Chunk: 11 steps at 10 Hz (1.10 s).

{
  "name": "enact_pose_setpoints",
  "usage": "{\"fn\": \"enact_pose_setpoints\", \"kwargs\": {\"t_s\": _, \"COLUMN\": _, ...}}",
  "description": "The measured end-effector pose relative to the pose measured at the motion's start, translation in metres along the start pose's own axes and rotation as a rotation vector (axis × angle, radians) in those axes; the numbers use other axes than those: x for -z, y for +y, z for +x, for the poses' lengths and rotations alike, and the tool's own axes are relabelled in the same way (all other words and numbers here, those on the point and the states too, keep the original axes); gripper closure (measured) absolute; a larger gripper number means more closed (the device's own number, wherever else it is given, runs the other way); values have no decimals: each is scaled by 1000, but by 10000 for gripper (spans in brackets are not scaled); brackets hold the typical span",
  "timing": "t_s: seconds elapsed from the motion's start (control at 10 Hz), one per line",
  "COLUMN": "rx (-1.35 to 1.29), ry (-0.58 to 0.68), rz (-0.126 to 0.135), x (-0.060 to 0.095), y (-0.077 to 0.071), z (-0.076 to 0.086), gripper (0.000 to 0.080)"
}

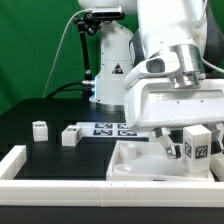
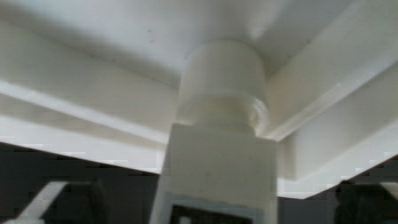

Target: Assemble one leg

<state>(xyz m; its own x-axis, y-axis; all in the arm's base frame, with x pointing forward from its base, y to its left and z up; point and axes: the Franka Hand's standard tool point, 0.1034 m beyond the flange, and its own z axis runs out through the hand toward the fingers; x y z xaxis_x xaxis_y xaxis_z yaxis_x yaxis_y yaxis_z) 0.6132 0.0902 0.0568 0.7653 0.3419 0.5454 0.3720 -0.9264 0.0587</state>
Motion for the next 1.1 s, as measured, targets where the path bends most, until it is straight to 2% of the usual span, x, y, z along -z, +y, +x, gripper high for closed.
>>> {"fn": "enact_pose_setpoints", "kwargs": {"t_s": 0.3, "rx": 5, "ry": -22, "rz": 2, "x": 14, "y": 5, "z": 15, "gripper": 150}}
{"fn": "enact_pose_setpoints", "kwargs": {"t_s": 0.5, "rx": 5, "ry": -26, "rz": 3, "x": 14, "y": 8, "z": 20, "gripper": 150}}
{"fn": "enact_pose_setpoints", "kwargs": {"t_s": 0.6, "rx": 4, "ry": -55, "rz": 12, "x": 12, "y": 10, "z": 24, "gripper": 150}}
{"fn": "enact_pose_setpoints", "kwargs": {"t_s": 0.7, "rx": 1, "ry": -49, "rz": 5, "x": 12, "y": 17, "z": 27, "gripper": 150}}
{"fn": "enact_pose_setpoints", "kwargs": {"t_s": 0.8, "rx": -8, "ry": -125, "rz": 34, "x": 9, "y": 13, "z": 22, "gripper": 150}}
{"fn": "enact_pose_setpoints", "kwargs": {"t_s": 0.9, "rx": -11, "ry": -234, "rz": 73, "x": 9, "y": 8, "z": 24, "gripper": 150}}
{"fn": "enact_pose_setpoints", "kwargs": {"t_s": 1.1, "rx": -16, "ry": -352, "rz": 108, "x": 10, "y": 6, "z": 26, "gripper": 150}}
